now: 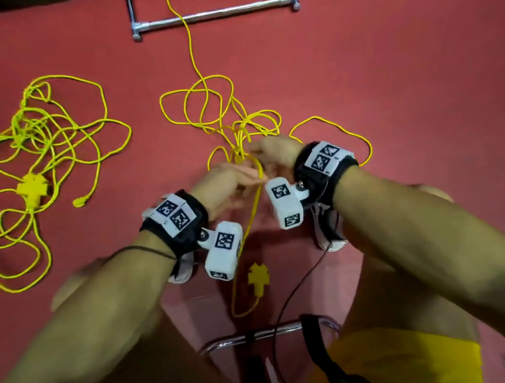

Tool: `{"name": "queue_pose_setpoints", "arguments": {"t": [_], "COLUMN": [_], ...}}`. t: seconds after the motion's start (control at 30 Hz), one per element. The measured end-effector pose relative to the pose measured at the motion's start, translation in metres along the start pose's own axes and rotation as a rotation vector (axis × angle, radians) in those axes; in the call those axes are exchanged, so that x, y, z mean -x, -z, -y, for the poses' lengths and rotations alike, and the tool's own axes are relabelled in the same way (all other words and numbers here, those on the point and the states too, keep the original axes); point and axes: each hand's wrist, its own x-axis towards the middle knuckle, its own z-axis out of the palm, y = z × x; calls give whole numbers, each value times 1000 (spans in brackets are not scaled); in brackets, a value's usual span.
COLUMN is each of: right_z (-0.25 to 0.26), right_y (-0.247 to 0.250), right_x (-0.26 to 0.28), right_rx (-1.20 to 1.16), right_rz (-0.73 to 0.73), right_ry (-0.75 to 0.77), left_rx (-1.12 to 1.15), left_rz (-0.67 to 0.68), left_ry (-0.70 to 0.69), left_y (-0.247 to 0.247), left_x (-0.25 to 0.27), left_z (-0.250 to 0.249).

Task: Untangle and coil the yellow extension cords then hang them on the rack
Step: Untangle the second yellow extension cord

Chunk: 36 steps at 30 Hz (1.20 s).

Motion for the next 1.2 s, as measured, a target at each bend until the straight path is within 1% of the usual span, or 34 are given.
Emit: {"name": "queue_pose_setpoints", "arguments": {"t": [0.03, 0.07, 0.1, 0.17, 0.2, 0.23, 0.27, 0.3, 0.33, 0.4, 0.43, 0.5, 0.53, 0.6, 0.63, 0.7, 0.77, 0.8, 0.83, 0.87, 0.9, 0.97, 1.0, 1.07, 1.17, 1.2], "right_z": [5, 9, 13, 11, 8, 3, -1, -2, 0, 4, 6, 9, 11, 15, 17, 18, 22, 22, 22, 22, 20, 13, 12, 14, 14, 13], "right_y": [3, 4, 3, 0, -2, -5, -10, -13, -17, -24, -27, -32, -33, -32, -30, -23, -12, -6, -3, -1, 0, -1, -2, -1, 4, 5], "right_x": [-10, -16, -19, -23, -23, -24, -24, -26, -24, -24, -25, -25, -25, -24, -23, -25, -25, -28, -30, -30, -31, -35, -33, -31, -34, -35], "right_rx": [81, 141, 78, -182, -268, -297, -305, -286, -249, -147, -99, 12, 52, 124, 172, 307, 474, 516, 488, 384, 235, -15, -60, -27, 15, 108], "right_rz": [-21, -28, -32, -45, -38, -14, 7, 50, 99, 167, 177, 137, 111, 46, 15, -75, -206, -284, -334, -330, -265, -39, 40, 32, -12, -50], "right_ry": [-1, 12, 37, 60, 59, 82, 121, 172, 214, 278, 316, 342, 338, 333, 327, 305, 305, 314, 317, 329, 356, 463, 515, 578, 536, 536], "left_rx": [-33, -29, 26, 199, 295, 393, 465, 512, 524, 496, 472, 492, 544, 610, 602, 527, 466, 441, 416, 399, 382, 347, 326, 275, 128, 80], "left_rz": [-14, -19, -25, -103, -173, -235, -264, -259, -226, -163, -170, -223, -249, -291, -292, -248, -200, -190, -189, -180, -162, -125, -112, -113, -184, -205], "left_ry": [-25, -11, 47, 181, 213, 223, 222, 221, 210, 156, 145, 158, 161, 132, 95, 12, -41, -60, -75, -86, -92, -94, -96, -126, -161, -166], "left_y": [1, 3, 8, 21, 29, 37, 44, 50, 52, 55, 57, 61, 61, 57, 54, 46, 43, 42, 41, 38, 35, 30, 29, 30, 31, 31], "left_x": [-5, -9, -14, -24, -31, -38, -42, -46, -49, -56, -58, -63, -64, -62, -61, -58, -54, -52, -51, -50, -50, -46, -44, -43, -43, -43], "left_z": [1, 1, 1, -3, -7, -10, -13, -15, -17, -17, -16, -16, -18, -23, -26, -33, -37, -39, -40, -42, -43, -46, -47, -46, -40, -38]}}
